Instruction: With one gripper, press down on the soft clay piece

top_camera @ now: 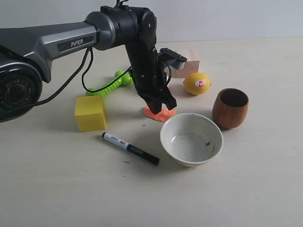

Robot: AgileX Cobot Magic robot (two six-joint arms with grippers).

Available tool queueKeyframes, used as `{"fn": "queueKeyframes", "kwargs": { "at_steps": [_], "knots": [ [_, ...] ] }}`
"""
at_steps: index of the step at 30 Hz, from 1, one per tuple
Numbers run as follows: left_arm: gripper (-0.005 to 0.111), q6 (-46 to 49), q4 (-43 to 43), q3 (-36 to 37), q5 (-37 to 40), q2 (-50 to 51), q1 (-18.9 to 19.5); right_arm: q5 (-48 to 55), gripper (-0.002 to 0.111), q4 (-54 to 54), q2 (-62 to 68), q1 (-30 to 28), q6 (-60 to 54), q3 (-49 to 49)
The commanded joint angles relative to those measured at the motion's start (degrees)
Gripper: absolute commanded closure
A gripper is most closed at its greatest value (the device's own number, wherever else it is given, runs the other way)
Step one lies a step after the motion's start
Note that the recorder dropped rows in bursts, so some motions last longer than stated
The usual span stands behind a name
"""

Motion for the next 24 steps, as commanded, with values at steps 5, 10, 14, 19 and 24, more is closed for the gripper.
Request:
{"fn": "queueKeyframes", "kwargs": {
  "at_steps": [5,10,14,19,24],
  "knots": [
    [0.107,1.6,0.7,0.2,0.0,1.5,0.2,-0.4,0.108,-0.2,-0.4,-0.3,0.0,0.2],
    [0.107,2.3,0.9,0.2,0.0,2.7,0.2,-0.4,0.108,-0.2,-0.4,-0.3,0.0,0.2],
    [0.107,2.6,1.8,0.2,0.0,4.1,0.2,-0.4,0.108,-0.2,-0.4,-0.3,0.0,0.2],
    [0.107,2.6,1.8,0.2,0.0,4.7,0.2,-0.4,0.108,-0.2,-0.4,-0.3,0.0,0.2],
    [0.107,2.6,1.8,0.2,0.0,5.3,0.2,-0.4,0.108,-0.2,-0.4,-0.3,0.0,0.2]
  ]
}}
